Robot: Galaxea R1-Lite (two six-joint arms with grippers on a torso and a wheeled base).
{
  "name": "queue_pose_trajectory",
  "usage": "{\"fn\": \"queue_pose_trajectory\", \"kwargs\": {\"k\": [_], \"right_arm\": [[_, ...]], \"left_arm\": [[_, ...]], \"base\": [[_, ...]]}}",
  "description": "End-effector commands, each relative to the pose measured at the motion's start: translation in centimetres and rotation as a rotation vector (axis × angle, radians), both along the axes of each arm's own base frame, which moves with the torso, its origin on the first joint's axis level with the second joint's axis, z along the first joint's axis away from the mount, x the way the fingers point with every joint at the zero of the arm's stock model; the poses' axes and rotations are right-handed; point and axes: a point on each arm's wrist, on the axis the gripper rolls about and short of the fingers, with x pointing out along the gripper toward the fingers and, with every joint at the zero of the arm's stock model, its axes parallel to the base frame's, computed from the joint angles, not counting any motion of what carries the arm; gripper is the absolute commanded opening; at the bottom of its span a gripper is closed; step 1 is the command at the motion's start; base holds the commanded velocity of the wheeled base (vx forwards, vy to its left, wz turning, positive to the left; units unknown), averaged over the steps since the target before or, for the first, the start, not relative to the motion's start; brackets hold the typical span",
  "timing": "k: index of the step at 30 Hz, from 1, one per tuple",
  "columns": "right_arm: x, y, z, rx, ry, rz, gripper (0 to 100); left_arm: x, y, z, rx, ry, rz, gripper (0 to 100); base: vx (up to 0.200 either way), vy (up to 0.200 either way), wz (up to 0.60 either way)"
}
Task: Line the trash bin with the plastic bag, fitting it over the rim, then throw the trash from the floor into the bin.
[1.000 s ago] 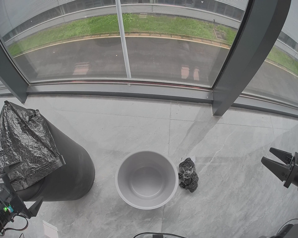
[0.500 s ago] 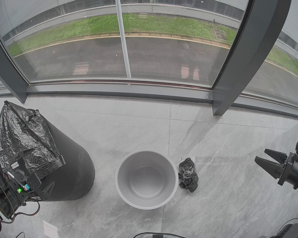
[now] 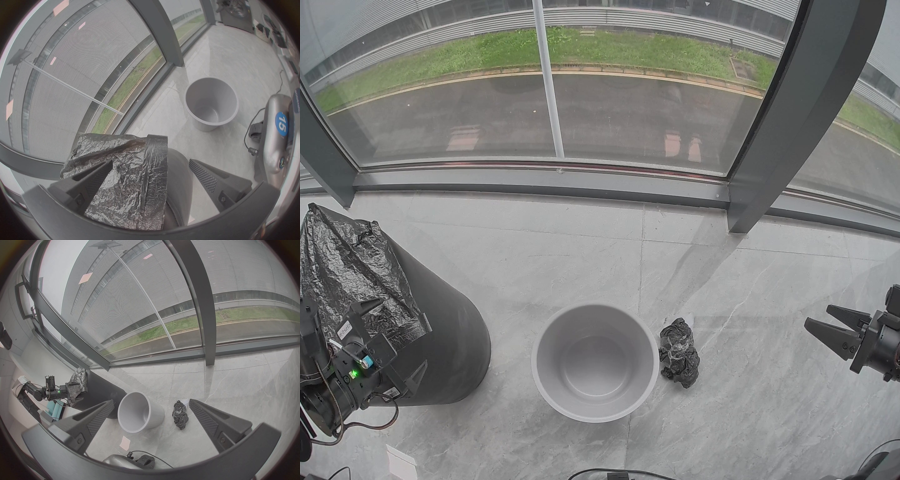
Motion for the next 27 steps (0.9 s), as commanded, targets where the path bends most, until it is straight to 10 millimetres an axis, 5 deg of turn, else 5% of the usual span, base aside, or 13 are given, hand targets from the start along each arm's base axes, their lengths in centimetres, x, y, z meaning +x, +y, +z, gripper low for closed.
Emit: {"fn": "queue_pose_trajectory", "kwargs": {"k": [1,27], "right_arm": [[0.1,0.0,-0.1,0.0,0.004,0.001,100],[0.1,-0.2,0.0,0.001,0.0,-0.02,100]], "left_arm": [[0.1,-0.1,0.2,-0.041,-0.017,0.011,100],[1.1,0.1,0.7,-0.192,-0.074,0.087,100]], "base": [[0.0,0.0,0.0],[0.0,0.0,0.0]]}}
